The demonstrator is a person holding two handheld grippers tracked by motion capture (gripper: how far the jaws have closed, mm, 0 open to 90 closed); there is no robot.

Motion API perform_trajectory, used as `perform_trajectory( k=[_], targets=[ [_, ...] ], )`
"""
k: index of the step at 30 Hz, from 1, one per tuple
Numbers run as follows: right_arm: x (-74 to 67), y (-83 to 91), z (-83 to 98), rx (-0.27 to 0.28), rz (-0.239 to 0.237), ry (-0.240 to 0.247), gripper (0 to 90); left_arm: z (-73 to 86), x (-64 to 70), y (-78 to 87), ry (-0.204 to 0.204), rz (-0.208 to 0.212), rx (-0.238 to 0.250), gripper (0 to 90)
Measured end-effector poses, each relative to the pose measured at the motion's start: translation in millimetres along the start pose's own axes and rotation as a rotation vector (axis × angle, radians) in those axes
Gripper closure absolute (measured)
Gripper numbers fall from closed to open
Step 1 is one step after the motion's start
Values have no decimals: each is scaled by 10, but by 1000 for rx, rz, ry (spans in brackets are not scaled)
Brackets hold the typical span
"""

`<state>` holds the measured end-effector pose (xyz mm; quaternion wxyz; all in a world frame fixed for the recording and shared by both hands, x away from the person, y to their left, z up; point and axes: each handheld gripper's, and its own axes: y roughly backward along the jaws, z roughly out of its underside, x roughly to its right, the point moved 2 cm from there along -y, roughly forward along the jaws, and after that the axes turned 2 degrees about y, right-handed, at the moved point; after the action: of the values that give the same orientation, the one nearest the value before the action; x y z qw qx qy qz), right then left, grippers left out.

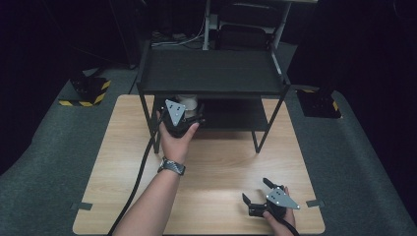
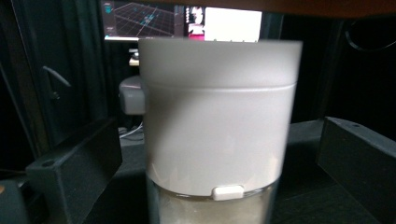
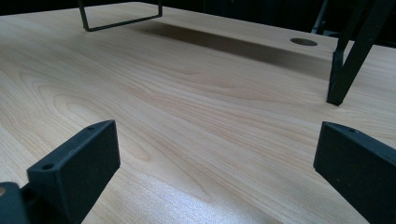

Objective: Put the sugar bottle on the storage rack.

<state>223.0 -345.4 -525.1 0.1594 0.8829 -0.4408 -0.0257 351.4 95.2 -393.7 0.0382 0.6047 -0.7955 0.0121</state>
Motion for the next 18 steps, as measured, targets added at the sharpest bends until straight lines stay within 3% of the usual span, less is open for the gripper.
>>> perform_trajectory(
  k=[7, 18],
  targets=[
    [-4, -3, -2, -1, 1, 2, 0, -2, -49, 93, 8, 11, 4, 5],
    [-8, -5, -9, -5, 2, 8, 0, 159, -114, 365, -9, 22, 25, 5]
  ],
)
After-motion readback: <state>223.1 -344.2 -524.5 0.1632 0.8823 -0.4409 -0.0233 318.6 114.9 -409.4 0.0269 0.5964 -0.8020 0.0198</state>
